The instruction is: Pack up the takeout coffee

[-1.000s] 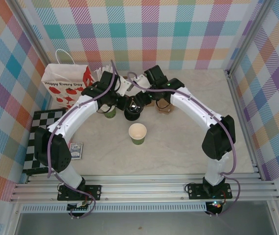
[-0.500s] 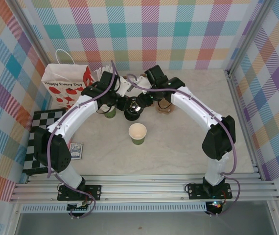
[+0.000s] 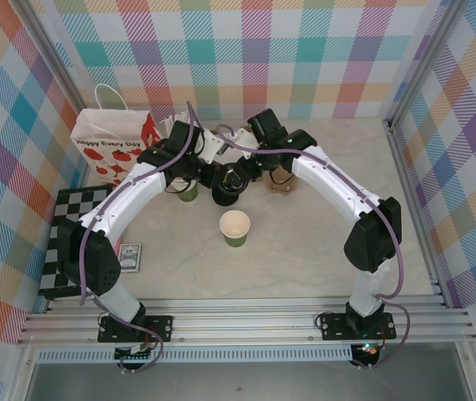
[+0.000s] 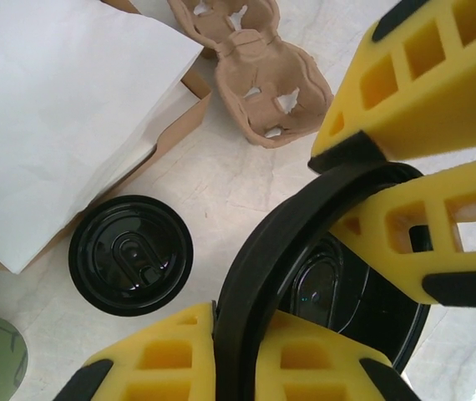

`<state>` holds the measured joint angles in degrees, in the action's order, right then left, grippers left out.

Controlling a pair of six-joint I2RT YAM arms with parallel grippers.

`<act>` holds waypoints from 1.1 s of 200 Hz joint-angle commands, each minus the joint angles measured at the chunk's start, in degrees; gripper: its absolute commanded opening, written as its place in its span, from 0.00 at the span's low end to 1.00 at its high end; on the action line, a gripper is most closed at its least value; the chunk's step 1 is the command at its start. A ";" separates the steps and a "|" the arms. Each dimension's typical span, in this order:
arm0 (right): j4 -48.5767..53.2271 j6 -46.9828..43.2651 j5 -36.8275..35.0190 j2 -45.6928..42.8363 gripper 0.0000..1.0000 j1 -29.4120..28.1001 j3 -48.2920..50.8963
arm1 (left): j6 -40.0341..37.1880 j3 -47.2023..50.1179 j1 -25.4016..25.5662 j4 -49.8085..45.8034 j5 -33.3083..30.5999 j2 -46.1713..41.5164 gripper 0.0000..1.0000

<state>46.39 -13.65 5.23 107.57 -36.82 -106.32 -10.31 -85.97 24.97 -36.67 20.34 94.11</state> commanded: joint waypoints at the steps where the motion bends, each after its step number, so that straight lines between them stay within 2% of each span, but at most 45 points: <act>1: 2.36 -3.18 0.93 1.16 0.16 -0.54 -1.38 | 0.71 -0.47 -0.22 1.73 3.94 -2.40 0.00; 17: 1.75 -5.78 0.93 0.34 0.00 -0.58 -1.21 | 1.07 -0.40 -0.36 1.71 4.29 -2.86 0.00; 29: 0.14 -7.95 0.42 -0.80 0.00 -0.58 -0.80 | 1.78 -0.21 -0.92 1.77 5.54 -3.58 0.02; 42: -2.41 -10.77 -1.45 -2.33 0.00 -0.57 0.03 | 3.91 0.89 -1.88 3.16 7.21 -5.27 0.22; 76: -17.18 -21.53 -8.46 -8.89 0.00 -0.63 8.36 | 10.91 8.57 -6.02 12.04 11.20 -14.09 0.65; 87: -20.70 -27.50 -5.88 -11.37 0.00 -0.56 12.13 | 13.31 11.09 -7.43 14.86 12.68 -17.08 0.75; 101: -25.40 -33.84 -2.95 -14.18 0.00 -0.54 16.45 | 15.72 13.31 -9.03 17.45 15.47 -20.25 0.83; 108: -29.45 -37.15 -1.53 -16.00 0.00 -0.54 19.43 | 16.57 13.83 -9.53 17.84 15.81 -21.49 0.91; 125: -39.93 -46.17 2.43 -20.14 0.00 -0.54 26.73 | 18.60 14.30 -10.19 17.25 13.69 -23.45 0.97; 150: -56.87 -59.75 8.38 -24.33 0.00 -0.54 36.06 | 25.89 12.42 -11.22 13.59 5.98 -23.46 1.00; 161: -63.06 -64.78 11.38 -25.48 0.00 -0.59 38.50 | 28.60 10.67 -11.97 11.05 5.33 -22.54 1.00; 184: -71.88 -72.44 18.30 -27.46 0.00 -0.54 41.42 | 32.34 8.11 -12.79 8.28 9.25 -20.85 1.00; 207: -74.58 -63.73 24.52 -31.16 0.00 -0.27 41.25 | 36.47 5.84 -13.18 9.24 20.48 -18.77 1.00; 220: -78.70 -66.15 27.30 -32.38 0.00 -0.32 43.52 | 38.14 4.63 -13.10 9.31 26.66 -17.48 1.00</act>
<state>-18.48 -77.38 21.41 80.23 -37.17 -64.55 21.41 -77.80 12.49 -26.74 33.80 74.87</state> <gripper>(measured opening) 0.056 0.999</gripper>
